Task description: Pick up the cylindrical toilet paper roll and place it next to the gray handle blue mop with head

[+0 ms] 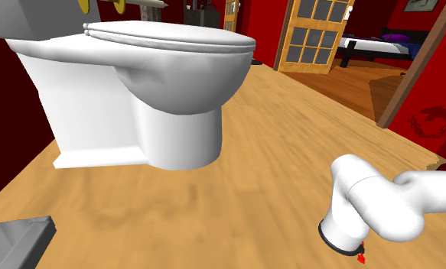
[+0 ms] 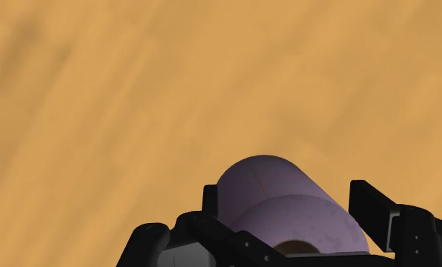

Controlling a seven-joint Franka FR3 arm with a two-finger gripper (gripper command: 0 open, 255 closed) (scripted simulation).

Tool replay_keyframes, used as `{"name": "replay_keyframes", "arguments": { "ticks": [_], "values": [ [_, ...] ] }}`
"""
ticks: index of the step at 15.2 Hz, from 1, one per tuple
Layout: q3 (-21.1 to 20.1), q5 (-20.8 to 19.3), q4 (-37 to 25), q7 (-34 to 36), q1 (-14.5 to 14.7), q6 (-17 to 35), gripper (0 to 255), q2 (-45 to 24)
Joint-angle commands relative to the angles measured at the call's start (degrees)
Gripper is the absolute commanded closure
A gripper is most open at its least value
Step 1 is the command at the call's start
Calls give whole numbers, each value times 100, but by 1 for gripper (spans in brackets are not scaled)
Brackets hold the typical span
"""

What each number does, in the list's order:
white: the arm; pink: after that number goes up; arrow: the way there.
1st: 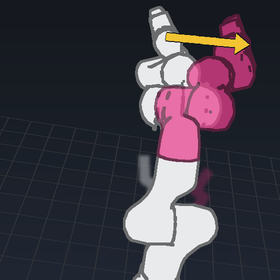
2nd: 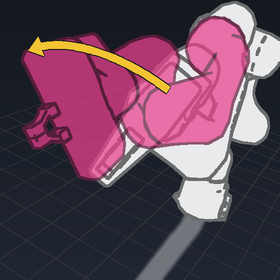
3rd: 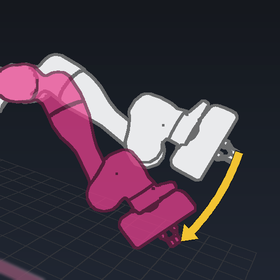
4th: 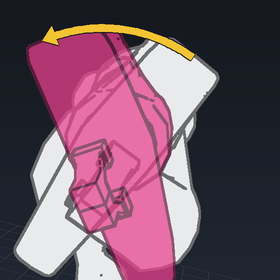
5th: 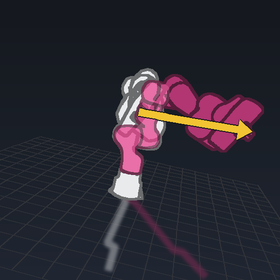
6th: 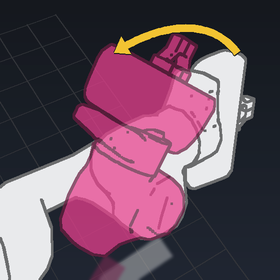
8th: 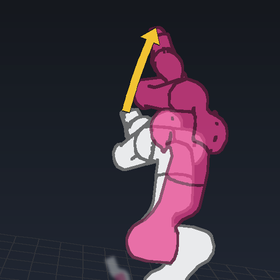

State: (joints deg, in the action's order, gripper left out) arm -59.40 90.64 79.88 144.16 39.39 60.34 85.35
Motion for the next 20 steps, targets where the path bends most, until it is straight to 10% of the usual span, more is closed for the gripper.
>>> {"name": "replay_keyframes", "arguments": {
  "ticks": [1,20],
  "values": [
    [-46,39,97,-12,48,60,255,88],
    [-633,492,1111,-192,572,669,255,1005]
  ]
}}
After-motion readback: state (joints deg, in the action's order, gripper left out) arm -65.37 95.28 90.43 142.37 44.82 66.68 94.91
